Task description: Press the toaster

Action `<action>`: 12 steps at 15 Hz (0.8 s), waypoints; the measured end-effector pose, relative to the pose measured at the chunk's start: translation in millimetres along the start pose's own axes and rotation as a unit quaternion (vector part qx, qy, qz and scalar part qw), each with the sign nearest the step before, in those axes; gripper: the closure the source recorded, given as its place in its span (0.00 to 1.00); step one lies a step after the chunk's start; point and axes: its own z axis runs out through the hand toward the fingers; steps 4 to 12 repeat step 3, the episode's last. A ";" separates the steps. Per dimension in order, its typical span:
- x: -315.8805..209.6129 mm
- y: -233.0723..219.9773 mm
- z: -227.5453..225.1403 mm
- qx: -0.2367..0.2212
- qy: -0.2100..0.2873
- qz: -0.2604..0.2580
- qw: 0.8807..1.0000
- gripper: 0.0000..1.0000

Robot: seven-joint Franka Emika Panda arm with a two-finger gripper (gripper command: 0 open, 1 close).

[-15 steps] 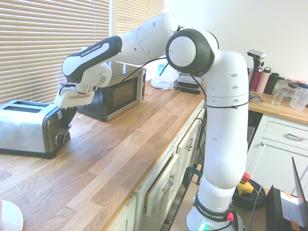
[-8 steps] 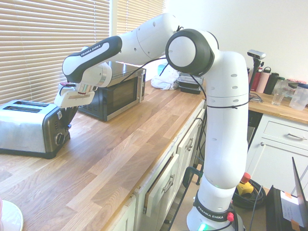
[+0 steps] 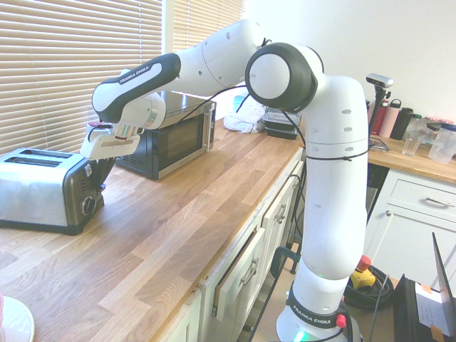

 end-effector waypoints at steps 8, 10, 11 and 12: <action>1.1 0.4 -0.6 -0.006 0.006 -0.006 1.000 0.00; 1.1 0.4 -0.6 -0.006 0.006 -0.006 1.000 0.00; 1.1 0.4 -0.6 -0.006 0.006 -0.006 1.000 0.00; 1.1 0.4 -0.6 -0.006 0.006 -0.006 1.000 0.00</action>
